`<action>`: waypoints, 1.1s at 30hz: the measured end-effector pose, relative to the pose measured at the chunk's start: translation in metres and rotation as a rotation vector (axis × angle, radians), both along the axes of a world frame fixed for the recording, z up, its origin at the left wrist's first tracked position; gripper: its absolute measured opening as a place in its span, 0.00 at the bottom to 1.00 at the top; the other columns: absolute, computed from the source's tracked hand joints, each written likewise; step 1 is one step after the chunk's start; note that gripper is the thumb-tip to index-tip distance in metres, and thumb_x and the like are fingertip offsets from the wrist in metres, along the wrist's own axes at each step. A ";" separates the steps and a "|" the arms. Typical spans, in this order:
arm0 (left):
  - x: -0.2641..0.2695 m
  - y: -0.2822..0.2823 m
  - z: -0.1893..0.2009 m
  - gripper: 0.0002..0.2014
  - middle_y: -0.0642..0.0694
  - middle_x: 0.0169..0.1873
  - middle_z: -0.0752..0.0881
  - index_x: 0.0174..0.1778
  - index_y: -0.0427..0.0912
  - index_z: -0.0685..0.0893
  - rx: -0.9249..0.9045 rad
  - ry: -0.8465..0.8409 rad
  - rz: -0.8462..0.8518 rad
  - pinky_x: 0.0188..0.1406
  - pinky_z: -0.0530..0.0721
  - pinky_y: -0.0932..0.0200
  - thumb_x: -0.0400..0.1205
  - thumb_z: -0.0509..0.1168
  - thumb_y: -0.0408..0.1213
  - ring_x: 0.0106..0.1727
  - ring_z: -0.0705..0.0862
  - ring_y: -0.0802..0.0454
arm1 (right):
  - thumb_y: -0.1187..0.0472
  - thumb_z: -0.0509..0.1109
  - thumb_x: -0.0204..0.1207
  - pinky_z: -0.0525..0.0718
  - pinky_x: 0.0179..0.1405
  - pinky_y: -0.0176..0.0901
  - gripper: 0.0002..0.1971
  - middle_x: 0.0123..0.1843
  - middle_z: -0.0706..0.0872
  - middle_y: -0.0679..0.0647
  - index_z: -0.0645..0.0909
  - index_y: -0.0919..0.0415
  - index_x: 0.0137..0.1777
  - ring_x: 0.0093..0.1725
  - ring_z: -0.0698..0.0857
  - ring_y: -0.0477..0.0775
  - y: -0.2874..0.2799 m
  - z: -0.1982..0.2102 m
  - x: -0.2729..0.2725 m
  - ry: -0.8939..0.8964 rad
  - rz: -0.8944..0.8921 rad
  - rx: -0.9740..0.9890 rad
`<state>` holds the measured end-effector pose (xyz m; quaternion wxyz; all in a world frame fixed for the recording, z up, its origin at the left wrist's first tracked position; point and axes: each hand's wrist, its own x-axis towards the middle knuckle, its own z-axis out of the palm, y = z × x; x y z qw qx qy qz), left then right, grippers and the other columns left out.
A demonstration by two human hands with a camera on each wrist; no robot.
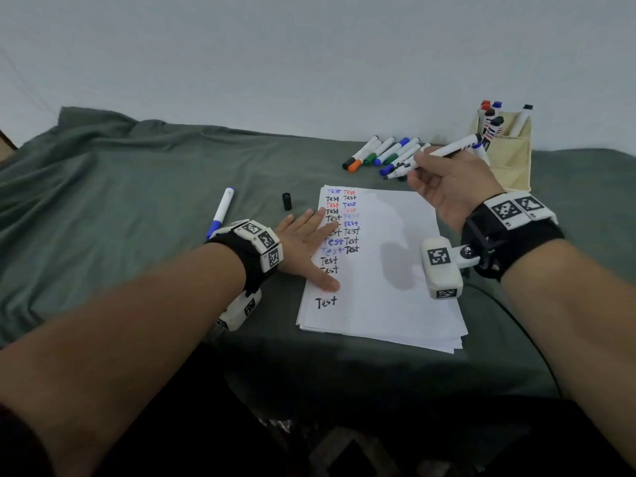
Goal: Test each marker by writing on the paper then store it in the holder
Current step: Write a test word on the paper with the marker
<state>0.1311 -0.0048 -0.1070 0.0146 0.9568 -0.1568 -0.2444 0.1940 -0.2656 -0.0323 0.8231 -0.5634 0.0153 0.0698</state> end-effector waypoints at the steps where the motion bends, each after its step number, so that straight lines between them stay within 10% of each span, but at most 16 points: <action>1: 0.000 0.000 0.000 0.69 0.53 0.82 0.25 0.83 0.58 0.29 -0.001 -0.002 0.000 0.82 0.29 0.43 0.55 0.56 0.88 0.83 0.25 0.52 | 0.72 0.73 0.80 0.88 0.43 0.39 0.10 0.40 0.84 0.57 0.76 0.66 0.56 0.36 0.86 0.50 0.001 0.000 0.001 0.008 -0.001 0.008; 20: 0.000 -0.002 -0.001 0.70 0.54 0.82 0.25 0.82 0.60 0.29 0.004 0.007 0.023 0.81 0.27 0.43 0.51 0.55 0.89 0.82 0.25 0.53 | 0.74 0.81 0.70 0.92 0.42 0.41 0.11 0.37 0.91 0.61 0.90 0.59 0.32 0.38 0.91 0.57 0.029 -0.075 -0.049 -0.040 0.212 -0.262; 33: -0.001 -0.003 0.001 0.68 0.54 0.82 0.24 0.82 0.59 0.28 0.015 0.017 0.025 0.81 0.27 0.42 0.55 0.57 0.87 0.82 0.24 0.53 | 0.68 0.85 0.66 0.90 0.44 0.43 0.07 0.39 0.93 0.60 0.92 0.56 0.35 0.42 0.93 0.59 0.029 -0.077 -0.048 -0.100 0.290 -0.398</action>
